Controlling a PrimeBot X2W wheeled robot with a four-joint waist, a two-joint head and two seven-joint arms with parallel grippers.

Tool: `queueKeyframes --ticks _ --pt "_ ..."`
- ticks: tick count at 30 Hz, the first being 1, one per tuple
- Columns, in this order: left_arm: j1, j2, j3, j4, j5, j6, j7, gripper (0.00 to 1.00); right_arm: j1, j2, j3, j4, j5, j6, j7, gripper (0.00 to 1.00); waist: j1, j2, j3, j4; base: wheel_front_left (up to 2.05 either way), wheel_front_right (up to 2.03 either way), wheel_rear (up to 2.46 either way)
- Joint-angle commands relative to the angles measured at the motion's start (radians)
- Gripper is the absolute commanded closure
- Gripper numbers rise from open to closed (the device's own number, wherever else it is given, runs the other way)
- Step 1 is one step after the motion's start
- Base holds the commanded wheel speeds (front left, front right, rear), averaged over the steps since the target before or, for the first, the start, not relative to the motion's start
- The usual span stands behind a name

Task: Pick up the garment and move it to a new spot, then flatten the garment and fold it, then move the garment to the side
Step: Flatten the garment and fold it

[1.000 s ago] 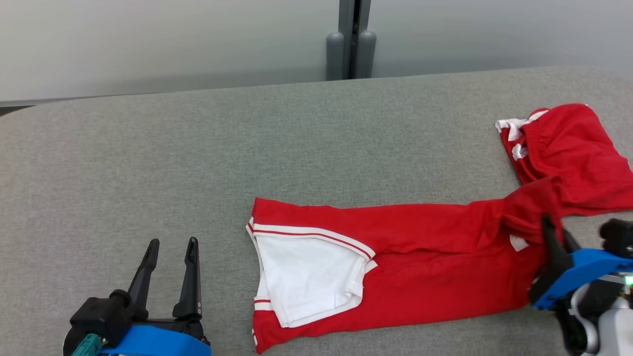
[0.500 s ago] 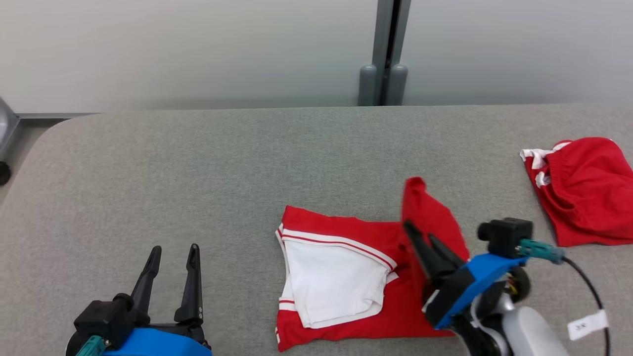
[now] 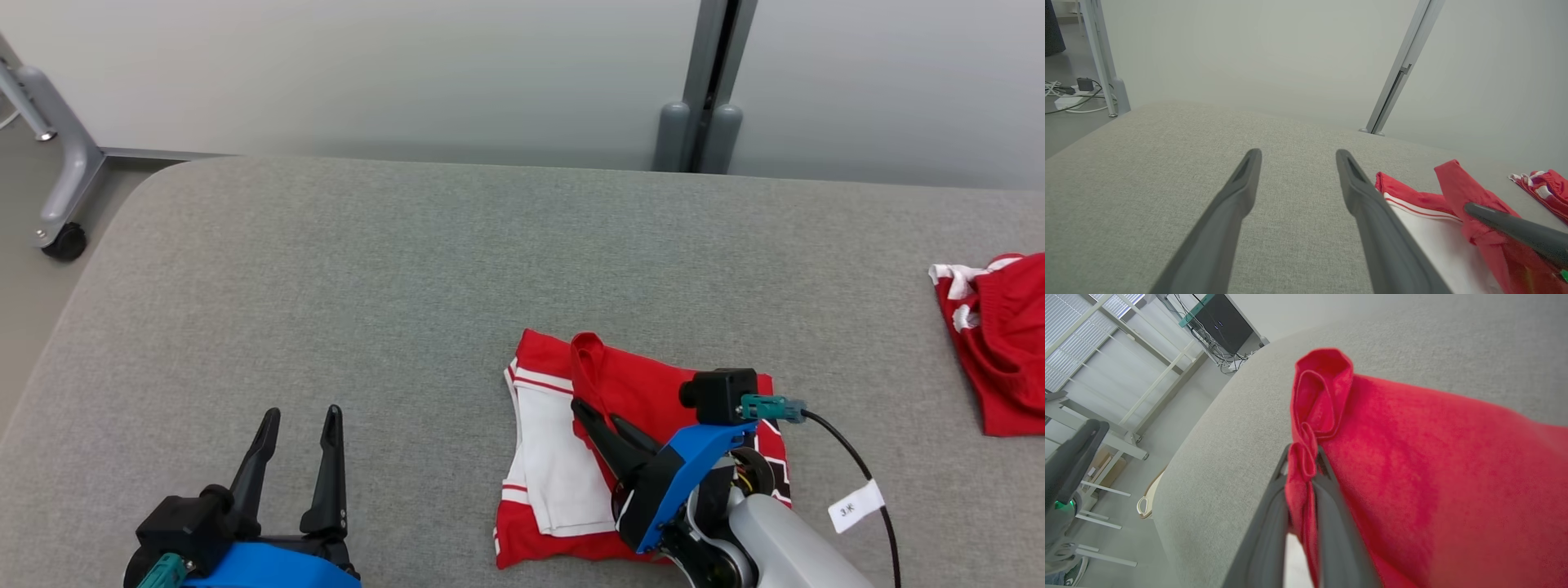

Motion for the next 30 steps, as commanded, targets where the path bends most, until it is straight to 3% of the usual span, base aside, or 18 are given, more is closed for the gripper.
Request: queueKeyframes --ticks 1,8,9,10,11,12,21,26,30 --pt "-0.017 -0.002 0.001 0.002 0.001 -0.004 -0.006 0.0 -0.017 -0.003 0.005 0.008 0.011 0.0 -0.009 1.0 0.0001 0.0 0.003 0.005 0.0 0.0 0.0" --pt "-0.024 -0.01 -0.012 0.016 0.002 -0.009 -0.006 0.0 -0.111 -0.002 0.146 0.144 0.129 0.0 -0.07 1.0 0.0001 0.0 -0.002 0.031 0.0 0.0 0.0" --pt "-0.024 -0.012 -0.014 0.018 0.002 -0.01 -0.006 0.0 -0.124 -0.002 0.165 0.159 0.147 0.0 -0.081 0.84 0.0001 0.0 -0.003 0.034 0.0 0.0 0.0" --pt "-0.025 -0.013 -0.016 0.021 0.002 -0.012 -0.006 0.0 -0.136 -0.002 0.186 0.17 0.164 0.0 -0.092 0.6 0.0001 0.0 -0.004 0.036 0.0 0.0 0.0" --pt "-0.026 -0.013 -0.018 0.023 0.002 -0.013 -0.006 0.0 -0.148 -0.002 0.207 0.175 0.181 0.0 -0.105 0.05 0.0001 0.0 -0.005 0.038 0.0 0.0 0.0" --pt "-0.027 -0.014 -0.02 0.026 0.0 -0.013 -0.005 0.0 -0.156 -0.002 0.225 0.185 0.205 0.0 -0.115 0.0 0.0001 0.0 -0.007 0.039 0.0 0.0 0.0" --pt "-0.012 -0.016 -0.027 0.036 -0.004 -0.015 -0.007 0.0 -0.241 -0.003 0.331 0.26 0.307 0.0 -0.256 0.0 0.0001 0.0 -0.022 0.026 0.0 0.0 0.0" --pt "-0.019 -0.018 -0.037 0.038 0.004 -0.018 -0.007 0.0 -0.299 -0.003 0.3 0.34 0.211 0.0 -0.311 0.0 0.0001 0.0 -0.028 0.005 0.0 0.0 0.0" --pt "-0.032 -0.019 -0.044 0.04 0.008 -0.022 -0.007 0.0 -0.315 -0.002 0.148 0.334 0.031 0.0 -0.315 0.0 0.0001 0.0 -0.029 -0.013 0.0 0.0 0.0"
